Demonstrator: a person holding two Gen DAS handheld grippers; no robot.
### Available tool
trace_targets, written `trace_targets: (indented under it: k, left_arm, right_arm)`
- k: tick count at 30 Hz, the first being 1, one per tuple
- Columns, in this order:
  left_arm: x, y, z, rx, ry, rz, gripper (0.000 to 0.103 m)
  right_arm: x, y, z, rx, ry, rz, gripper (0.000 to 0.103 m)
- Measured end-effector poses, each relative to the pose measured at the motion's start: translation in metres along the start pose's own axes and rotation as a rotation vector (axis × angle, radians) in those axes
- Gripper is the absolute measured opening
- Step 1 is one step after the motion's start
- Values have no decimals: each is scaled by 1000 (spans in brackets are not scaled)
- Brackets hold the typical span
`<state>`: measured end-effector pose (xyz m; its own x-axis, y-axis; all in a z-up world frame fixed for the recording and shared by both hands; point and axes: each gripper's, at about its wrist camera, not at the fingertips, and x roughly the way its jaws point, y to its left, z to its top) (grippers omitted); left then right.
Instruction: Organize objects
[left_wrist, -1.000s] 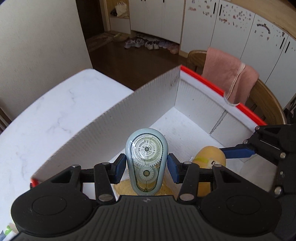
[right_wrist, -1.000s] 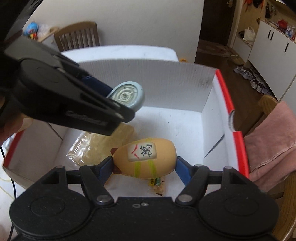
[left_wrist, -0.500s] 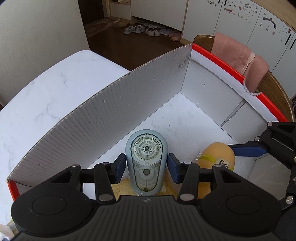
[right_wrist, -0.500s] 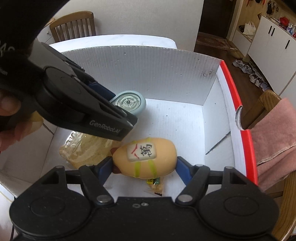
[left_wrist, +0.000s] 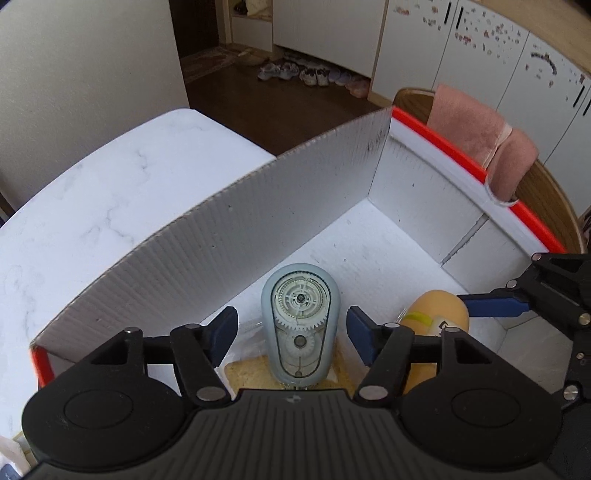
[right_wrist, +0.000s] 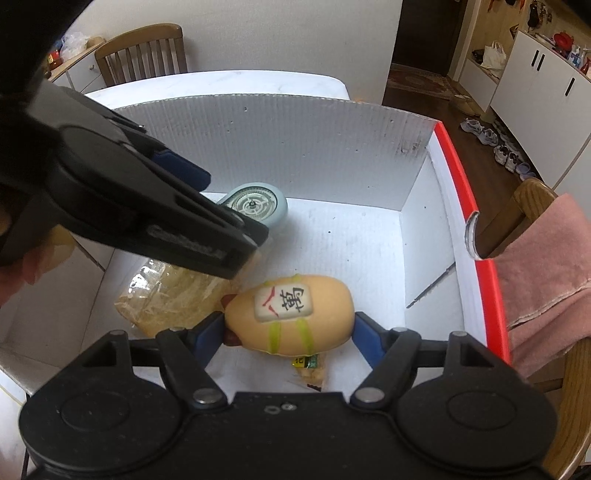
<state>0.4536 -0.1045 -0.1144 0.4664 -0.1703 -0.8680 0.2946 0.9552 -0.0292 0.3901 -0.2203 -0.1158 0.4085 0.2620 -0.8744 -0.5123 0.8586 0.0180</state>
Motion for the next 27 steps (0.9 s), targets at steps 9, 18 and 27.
trace_targets:
  k: [9, 18, 27]
  left_arm:
    - [-38, 7, -13, -24, -64, -29, 64]
    - [-99, 18, -35, -45, -165, -46, 64]
    - [-152, 30, -65, -99, -250, -58, 64]
  right_arm:
    - [-21, 0, -2, 6, -50, -1, 79]
    - [-58, 3, -6, 33, -115, 34, 80]
    - [-94, 24, -11, 44, -182, 48, 80]
